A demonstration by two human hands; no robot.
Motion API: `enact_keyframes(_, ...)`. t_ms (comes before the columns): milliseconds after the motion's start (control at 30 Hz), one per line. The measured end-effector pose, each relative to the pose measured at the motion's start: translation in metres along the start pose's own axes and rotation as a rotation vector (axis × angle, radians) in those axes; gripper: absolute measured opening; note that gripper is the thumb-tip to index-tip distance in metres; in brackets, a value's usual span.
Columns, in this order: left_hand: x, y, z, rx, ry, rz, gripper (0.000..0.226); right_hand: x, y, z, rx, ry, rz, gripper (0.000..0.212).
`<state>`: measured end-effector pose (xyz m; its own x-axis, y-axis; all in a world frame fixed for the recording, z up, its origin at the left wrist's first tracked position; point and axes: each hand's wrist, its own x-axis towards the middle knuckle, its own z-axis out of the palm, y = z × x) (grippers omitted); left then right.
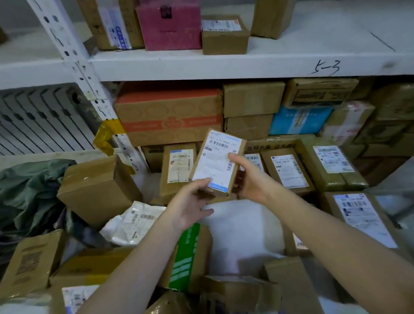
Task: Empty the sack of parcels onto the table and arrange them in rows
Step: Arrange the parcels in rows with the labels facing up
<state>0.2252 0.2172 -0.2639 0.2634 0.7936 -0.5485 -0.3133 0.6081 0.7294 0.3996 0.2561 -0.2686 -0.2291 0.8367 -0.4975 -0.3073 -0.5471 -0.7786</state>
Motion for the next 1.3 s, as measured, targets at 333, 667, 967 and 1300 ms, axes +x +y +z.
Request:
enact_keyframes(333, 0.023, -0.044, 0.049, 0.339, 0.025, -0.218, 0.039, -0.028, -0.009, -0.091, -0.416, 0.352, 0.017, 0.028)
enact_keyframes(667, 0.061, -0.083, 0.052, 0.249, 0.086, -0.413, 0.036, -0.03, 0.016, -0.14, -0.41, 0.583, -0.137, 0.015)
enact_keyframes(967, 0.085, -0.109, 0.056, 0.254, 0.039, -0.478, 0.025, -0.023, 0.02, -0.143, -0.584, 0.58, -0.209, 0.02)
enact_keyframes(1300, 0.087, -0.11, 0.06, 0.508, 0.221, -0.266, 0.038, -0.016, 0.055, -0.117, -1.349, 0.506, -0.149, 0.012)
